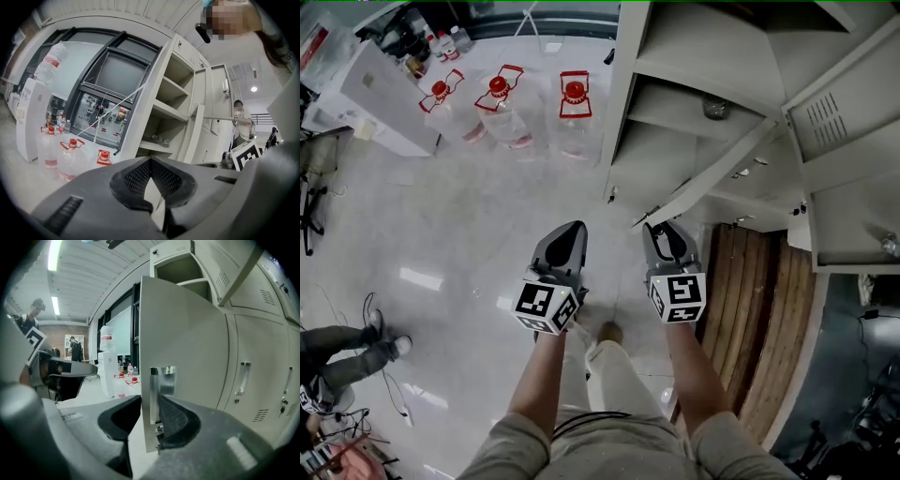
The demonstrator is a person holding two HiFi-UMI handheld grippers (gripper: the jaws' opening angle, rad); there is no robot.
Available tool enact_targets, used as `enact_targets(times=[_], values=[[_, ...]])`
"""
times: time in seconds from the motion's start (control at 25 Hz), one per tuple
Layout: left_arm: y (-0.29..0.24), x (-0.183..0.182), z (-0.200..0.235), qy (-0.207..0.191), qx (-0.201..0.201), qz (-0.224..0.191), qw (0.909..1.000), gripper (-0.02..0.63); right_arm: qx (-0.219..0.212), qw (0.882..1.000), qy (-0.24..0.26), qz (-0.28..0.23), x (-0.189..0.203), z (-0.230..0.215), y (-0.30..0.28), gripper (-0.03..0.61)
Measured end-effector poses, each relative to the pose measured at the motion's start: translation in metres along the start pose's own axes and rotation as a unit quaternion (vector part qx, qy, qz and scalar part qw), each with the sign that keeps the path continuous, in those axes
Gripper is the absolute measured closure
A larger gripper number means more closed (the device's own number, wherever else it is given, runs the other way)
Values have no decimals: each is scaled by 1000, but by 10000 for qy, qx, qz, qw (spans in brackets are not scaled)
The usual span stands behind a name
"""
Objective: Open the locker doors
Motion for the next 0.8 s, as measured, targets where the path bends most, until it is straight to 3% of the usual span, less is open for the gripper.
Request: enact_targets(times=[0.44,0.8], values=[[21,0,-36,-62,-33,-42,10000,615,192,9996,-188,-20,18,-21,53,465],[31,-4,-58,-125,79,-39,9999,615,688,9967,-441,-25,30,-45,95,474]])
Point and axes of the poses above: the fingertips, and each gripper's own axes: y backward along the fingers, z to its left, x out of its underside, the point moved 4 cm from there along y, backward along the fingers, and after that the axes turned 9 degrees about -y, right-handed, at the moved point
